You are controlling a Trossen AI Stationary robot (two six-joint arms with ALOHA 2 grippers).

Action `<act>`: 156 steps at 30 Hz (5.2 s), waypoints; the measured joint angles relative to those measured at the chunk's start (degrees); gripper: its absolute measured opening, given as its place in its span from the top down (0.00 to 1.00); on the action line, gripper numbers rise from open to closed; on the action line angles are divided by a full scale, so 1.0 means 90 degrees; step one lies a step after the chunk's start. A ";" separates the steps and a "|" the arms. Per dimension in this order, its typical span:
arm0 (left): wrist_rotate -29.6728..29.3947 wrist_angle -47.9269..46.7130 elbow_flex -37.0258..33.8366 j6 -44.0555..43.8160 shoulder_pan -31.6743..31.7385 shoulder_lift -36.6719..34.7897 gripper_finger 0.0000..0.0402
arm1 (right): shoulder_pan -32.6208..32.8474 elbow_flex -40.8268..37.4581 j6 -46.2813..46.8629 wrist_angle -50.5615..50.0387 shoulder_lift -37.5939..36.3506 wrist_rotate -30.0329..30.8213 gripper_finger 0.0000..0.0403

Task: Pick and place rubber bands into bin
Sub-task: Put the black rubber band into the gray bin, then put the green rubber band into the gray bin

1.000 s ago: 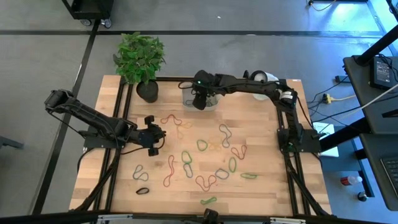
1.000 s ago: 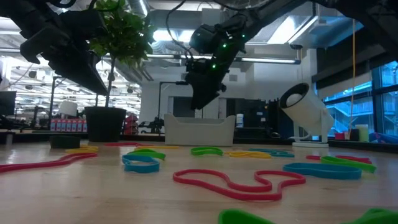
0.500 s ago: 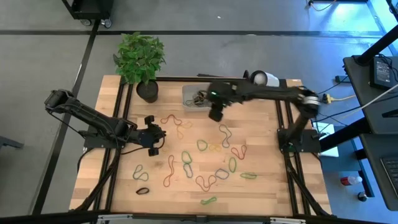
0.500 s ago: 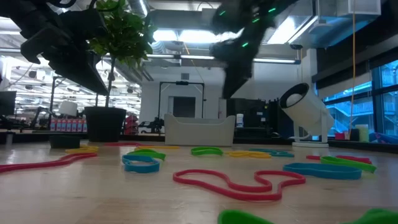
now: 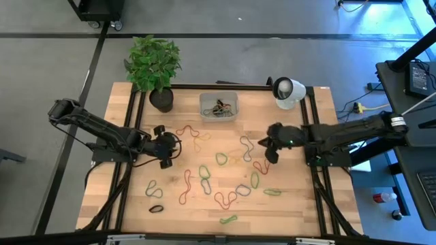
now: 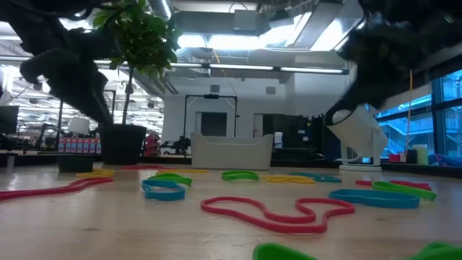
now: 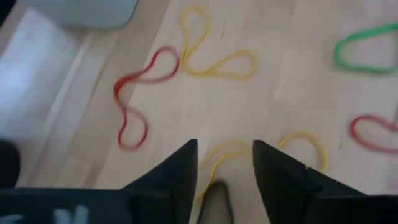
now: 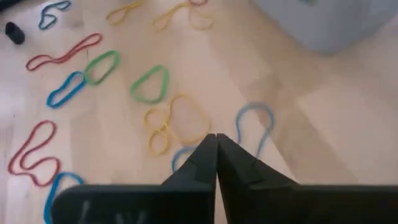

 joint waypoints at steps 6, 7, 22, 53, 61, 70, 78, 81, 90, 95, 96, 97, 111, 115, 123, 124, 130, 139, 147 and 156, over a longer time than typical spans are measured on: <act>0.0051 -0.0859 0.0000 -0.1451 0.0038 0.0049 0.57 | 0.0122 -0.1310 0.0490 0.1522 -0.0549 0.0068 0.96; 0.0082 -0.1008 0.0000 -0.1782 0.0069 0.0076 0.57 | 0.0117 -0.1390 0.0491 0.1590 -0.0592 0.0069 0.96; 0.0880 -0.1289 -0.0002 -0.1992 0.0600 0.1397 0.62 | 0.0121 -0.1274 0.0192 0.1686 -0.0694 0.0047 0.98; 0.0327 -0.1085 0.4302 0.1623 0.1564 0.3228 0.99 | 0.0119 -0.1271 -0.0489 0.2152 -0.0702 0.0319 0.96; 0.0261 -0.0588 0.6032 0.2459 0.2963 0.5153 0.99 | 0.0119 -0.1271 -0.0508 0.2249 -0.0704 0.0382 0.96; 0.1772 -0.0195 0.6237 0.2096 0.4434 0.6331 0.91 | 0.0119 -0.1271 -0.0508 0.2284 -0.0702 0.0382 0.96; 0.2297 -0.0351 0.6237 0.1901 0.4688 0.6499 0.69 | 0.0119 -0.1271 -0.0510 0.2279 -0.0704 0.0382 0.96; 0.2347 -0.0363 0.6234 0.1888 0.4643 0.6311 0.64 | 0.0119 -0.1271 -0.0509 0.2276 -0.0702 0.0382 0.96; 0.1283 -0.1478 0.6241 0.1527 0.4060 0.5270 0.67 | 0.0119 -0.1271 -0.0508 0.2279 -0.0702 0.0382 0.96; 0.0603 -0.2664 0.6139 0.1382 0.3234 0.4740 0.75 | 0.0093 -0.1271 -0.0525 0.2317 -0.0703 0.0402 0.96; 0.0576 -0.2735 0.6028 0.1382 0.3056 0.4634 0.78 | 0.0072 -0.1271 -0.0539 0.2335 -0.0702 0.0408 0.96; 0.0629 -0.2736 0.5857 0.1382 0.2902 0.4534 0.81 | 0.0069 -0.1271 -0.0532 0.2325 -0.0702 0.0412 0.96; 0.1525 -0.1521 0.1849 -0.0162 0.1688 0.1668 1.00 | 0.1415 0.0266 0.1207 -0.1056 0.0050 0.1212 1.00; 0.1329 -0.1398 0.1094 -0.0473 0.1601 0.0817 1.00 | 0.2239 0.1230 0.1954 -0.2425 0.0986 0.1110 1.00; 0.0966 -0.1327 0.0351 -0.0938 0.1600 -0.0205 0.99 | 0.3612 0.2714 0.3470 -0.4489 0.2803 0.0164 0.97; 0.0952 -0.1331 0.0313 -0.0938 0.1600 -0.0289 0.99 | 0.3745 0.2804 0.3562 -0.4471 0.2974 0.0106 0.95; 0.0840 -0.1030 0.0202 -0.0938 0.1600 -0.0413 1.00 | 0.4231 0.2869 0.3677 -0.3965 0.3605 -0.0195 0.83; 0.0899 -0.0731 0.0202 -0.0879 0.1566 -0.0346 0.99 | 0.4403 0.2859 0.3202 -0.3379 0.4499 -0.0357 0.65; 0.0899 -0.0498 0.0199 -0.0767 0.1542 -0.0326 0.99 | 0.4386 0.2903 0.2841 -0.3056 0.5035 -0.0551 0.78; 0.1200 -0.0472 0.0199 -0.0616 0.1535 -0.0330 0.99 | 0.4150 0.2944 0.2660 -0.3598 0.4447 -0.0555 0.99</act>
